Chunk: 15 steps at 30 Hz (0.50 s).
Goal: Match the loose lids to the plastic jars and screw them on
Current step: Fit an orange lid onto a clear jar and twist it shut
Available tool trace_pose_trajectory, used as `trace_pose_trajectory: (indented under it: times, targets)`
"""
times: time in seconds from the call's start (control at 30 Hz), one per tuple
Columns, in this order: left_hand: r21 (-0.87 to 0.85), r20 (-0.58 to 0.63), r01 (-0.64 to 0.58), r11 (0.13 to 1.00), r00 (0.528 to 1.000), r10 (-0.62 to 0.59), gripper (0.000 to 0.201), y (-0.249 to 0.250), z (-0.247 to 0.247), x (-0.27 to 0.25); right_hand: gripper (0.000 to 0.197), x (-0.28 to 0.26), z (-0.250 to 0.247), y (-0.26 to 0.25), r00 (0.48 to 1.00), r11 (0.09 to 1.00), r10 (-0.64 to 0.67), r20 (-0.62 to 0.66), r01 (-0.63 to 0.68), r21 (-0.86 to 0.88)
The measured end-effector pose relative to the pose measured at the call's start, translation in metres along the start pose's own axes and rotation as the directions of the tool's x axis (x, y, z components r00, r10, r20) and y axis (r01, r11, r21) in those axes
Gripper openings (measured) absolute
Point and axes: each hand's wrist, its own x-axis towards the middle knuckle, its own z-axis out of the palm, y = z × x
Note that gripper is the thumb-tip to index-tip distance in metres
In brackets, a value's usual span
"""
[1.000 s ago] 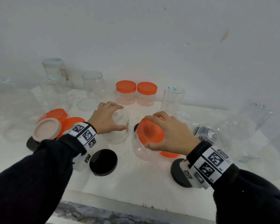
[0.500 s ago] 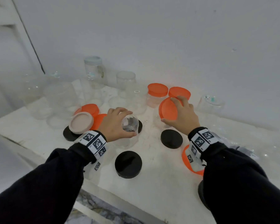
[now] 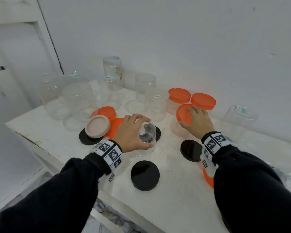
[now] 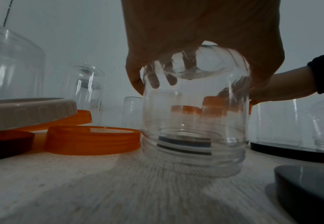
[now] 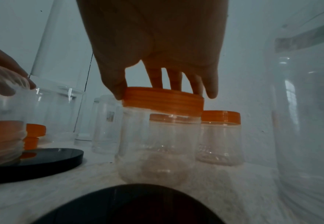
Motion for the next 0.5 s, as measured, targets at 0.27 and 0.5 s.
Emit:
trace_pose_trajectory:
  times: [0.27,0.5]
  targets:
    - [-0.034,-0.001,-0.005,0.999,1.000,0.005,0.092,-0.004,0.002,0.000,0.055,0.011,0.006,-0.001,1.000,0.998,0.010,0.002,-0.010,0.061]
    - [0.017,0.005,-0.031,0.999,1.000,0.031,0.093,-0.006,0.004,0.001,0.055,0.020,0.005,0.001,1.000,1.000,0.009,0.019,-0.010,0.023]
